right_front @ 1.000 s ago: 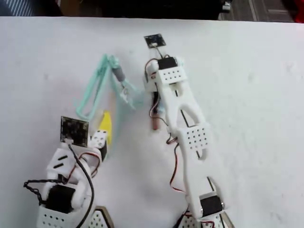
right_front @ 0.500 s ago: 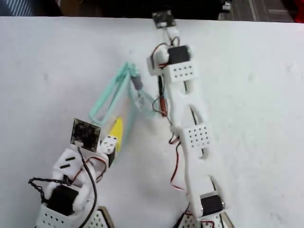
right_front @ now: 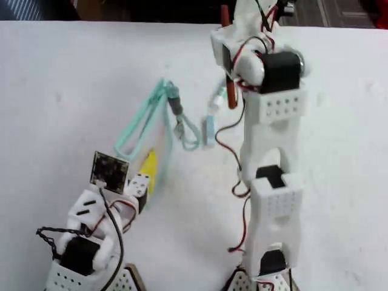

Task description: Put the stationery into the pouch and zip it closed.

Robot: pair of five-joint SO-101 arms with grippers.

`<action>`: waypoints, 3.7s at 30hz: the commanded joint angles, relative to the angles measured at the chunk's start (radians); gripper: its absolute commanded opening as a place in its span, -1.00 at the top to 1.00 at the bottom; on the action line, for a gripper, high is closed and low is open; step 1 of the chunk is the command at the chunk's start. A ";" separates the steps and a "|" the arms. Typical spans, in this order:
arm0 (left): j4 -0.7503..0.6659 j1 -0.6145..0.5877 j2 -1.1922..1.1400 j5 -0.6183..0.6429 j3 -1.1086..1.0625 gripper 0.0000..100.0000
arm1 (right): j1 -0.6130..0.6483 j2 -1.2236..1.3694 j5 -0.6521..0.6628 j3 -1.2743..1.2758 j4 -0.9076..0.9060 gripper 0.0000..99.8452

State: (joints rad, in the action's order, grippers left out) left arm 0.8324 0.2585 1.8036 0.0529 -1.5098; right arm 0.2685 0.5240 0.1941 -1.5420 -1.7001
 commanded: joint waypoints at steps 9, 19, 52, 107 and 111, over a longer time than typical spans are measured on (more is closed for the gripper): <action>0.031 0.024 0.010 0.009 0.046 0.71 | 0.128 -0.263 0.043 0.072 -0.025 0.97; 0.035 0.025 0.010 0.009 0.046 0.70 | 0.255 -0.634 0.044 0.535 -0.022 0.97; 0.048 0.027 0.010 0.009 0.046 0.56 | 0.506 -1.078 -0.081 0.781 0.249 0.97; 0.044 0.024 0.010 0.008 0.046 0.56 | 0.450 -1.273 -0.175 1.623 0.699 0.51; 0.044 0.021 0.010 0.008 0.046 0.56 | 0.395 -1.273 -0.175 1.619 0.700 0.51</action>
State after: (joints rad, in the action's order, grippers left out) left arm 0.8815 0.2739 1.8205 0.0514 -1.5098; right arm 0.7135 -0.7281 0.0238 0.0951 -0.9989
